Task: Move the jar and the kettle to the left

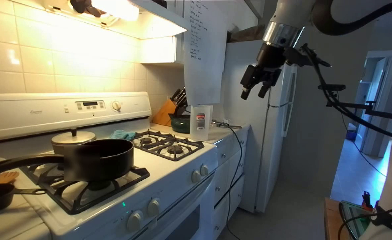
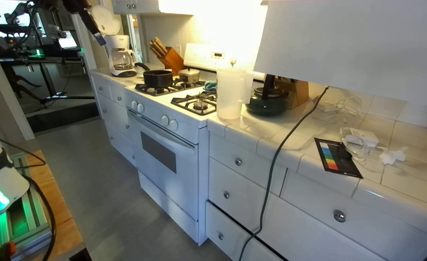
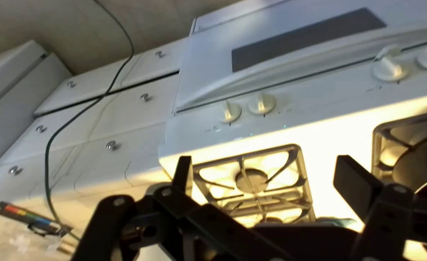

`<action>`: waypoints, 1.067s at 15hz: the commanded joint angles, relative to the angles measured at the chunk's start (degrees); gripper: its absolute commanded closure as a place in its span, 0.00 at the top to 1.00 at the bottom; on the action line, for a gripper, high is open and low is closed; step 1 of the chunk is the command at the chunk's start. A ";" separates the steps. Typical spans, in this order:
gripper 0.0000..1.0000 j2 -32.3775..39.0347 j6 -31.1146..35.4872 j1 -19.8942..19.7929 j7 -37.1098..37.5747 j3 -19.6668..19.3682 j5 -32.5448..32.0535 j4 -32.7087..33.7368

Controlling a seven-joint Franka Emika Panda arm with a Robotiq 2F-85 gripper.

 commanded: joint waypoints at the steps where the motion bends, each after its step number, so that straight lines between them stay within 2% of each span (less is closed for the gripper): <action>1: 1.00 7.51 7.75 -5.94 4.42 3.47 -12.08 5.50; 7: 1.00 19.18 16.28 -14.40 6.63 4.26 -39.22 17.69; 8: 1.00 20.65 18.00 -17.88 7.22 6.55 -42.99 19.21; 9: 1.00 22.38 18.46 -19.03 8.39 7.29 -47.68 21.07; 12: 1.00 26.33 20.97 -26.33 12.53 13.47 -61.53 24.24; 15: 1.00 30.16 20.87 -35.00 16.61 21.15 -75.13 27.96; 16: 1.00 32.13 18.98 -36.17 19.31 22.62 -79.66 29.36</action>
